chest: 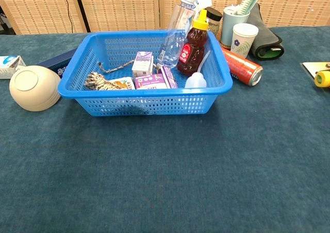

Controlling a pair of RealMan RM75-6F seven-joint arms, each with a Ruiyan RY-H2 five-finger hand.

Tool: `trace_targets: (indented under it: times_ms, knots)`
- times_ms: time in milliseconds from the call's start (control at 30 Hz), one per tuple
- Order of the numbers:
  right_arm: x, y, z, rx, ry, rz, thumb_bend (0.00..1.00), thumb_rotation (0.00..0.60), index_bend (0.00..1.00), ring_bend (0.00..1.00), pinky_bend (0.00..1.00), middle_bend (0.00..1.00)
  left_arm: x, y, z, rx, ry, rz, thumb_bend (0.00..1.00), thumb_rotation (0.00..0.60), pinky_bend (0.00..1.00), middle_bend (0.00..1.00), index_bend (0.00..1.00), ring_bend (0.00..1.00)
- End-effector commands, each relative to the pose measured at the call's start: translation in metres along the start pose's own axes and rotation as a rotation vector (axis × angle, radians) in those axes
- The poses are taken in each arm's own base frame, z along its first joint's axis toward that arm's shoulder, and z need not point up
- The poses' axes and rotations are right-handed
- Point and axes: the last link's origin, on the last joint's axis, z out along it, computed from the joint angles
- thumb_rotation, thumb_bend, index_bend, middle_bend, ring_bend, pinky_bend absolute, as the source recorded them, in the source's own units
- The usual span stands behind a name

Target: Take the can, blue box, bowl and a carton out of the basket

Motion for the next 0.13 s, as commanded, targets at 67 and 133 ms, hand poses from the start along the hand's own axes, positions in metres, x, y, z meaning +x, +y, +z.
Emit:
trace_targets:
  times_ms: [67,133]
  knots:
    - [-0.0001,-0.0014,-0.0021,-0.018,-0.024,-0.013,0.0,0.6,0.0,0.0,0.0,0.0,-0.0064,-0.0068,-0.0494,0.051,0.007,-0.005,0.1,0.6,0.0,0.0,0.0,0.0]
    - [0.0,-0.0024,-0.0024,-0.017,-0.027,-0.014,0.0,0.6,0.0,0.0,0.0,0.0,-0.006,-0.0068,-0.0542,0.073,0.008,-0.013,0.1,0.6,0.0,0.0,0.0,0.0]
